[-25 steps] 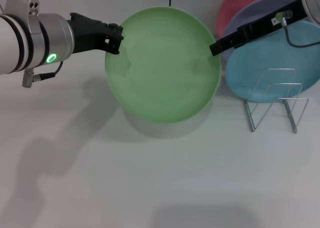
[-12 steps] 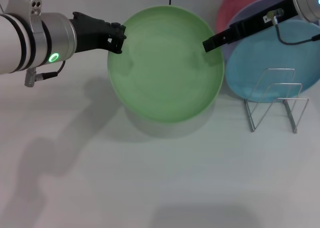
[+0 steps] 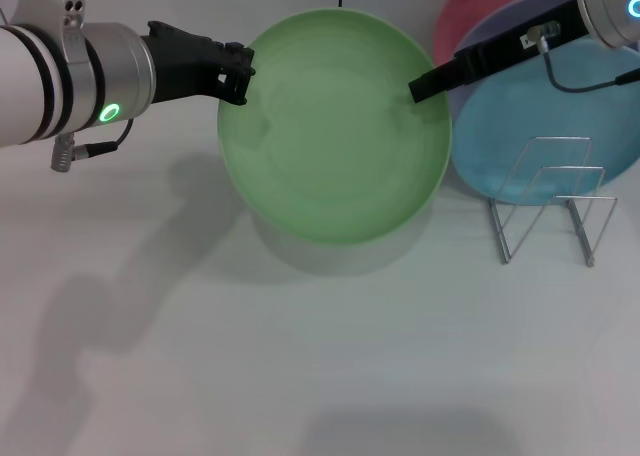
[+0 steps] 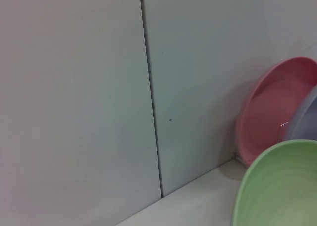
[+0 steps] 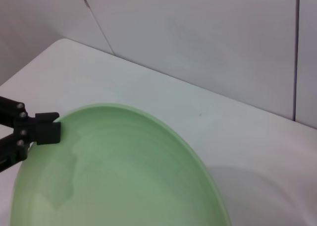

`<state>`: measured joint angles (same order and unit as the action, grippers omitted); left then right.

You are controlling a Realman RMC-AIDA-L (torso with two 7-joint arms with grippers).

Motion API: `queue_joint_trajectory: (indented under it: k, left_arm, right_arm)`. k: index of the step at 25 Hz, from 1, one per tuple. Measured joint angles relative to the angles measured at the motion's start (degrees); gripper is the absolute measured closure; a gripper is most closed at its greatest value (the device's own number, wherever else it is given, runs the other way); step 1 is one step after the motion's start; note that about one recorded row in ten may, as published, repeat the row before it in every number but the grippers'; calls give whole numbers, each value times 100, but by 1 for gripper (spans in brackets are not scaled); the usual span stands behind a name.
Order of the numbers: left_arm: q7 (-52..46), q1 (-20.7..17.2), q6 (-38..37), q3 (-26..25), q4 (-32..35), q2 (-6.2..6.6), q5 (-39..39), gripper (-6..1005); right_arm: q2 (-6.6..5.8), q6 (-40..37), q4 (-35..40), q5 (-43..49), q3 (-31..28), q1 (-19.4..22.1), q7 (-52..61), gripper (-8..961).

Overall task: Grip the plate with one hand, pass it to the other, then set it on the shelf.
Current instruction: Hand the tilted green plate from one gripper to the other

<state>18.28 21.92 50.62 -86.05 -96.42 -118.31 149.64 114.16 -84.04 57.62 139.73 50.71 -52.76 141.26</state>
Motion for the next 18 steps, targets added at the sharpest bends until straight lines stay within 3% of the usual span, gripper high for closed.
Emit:
queue_joint_trajectory:
  k: [9,18]
  left_arm:
    - [0,9,0,-1,0,-8,-9,965]
    - [0,21,-21,-10,1,-8,-65,965]
  right_arm:
    - [5,123,0,16,0,-17,-27,568]
    - [10,148,-63,-5,0,-31,-101,698]
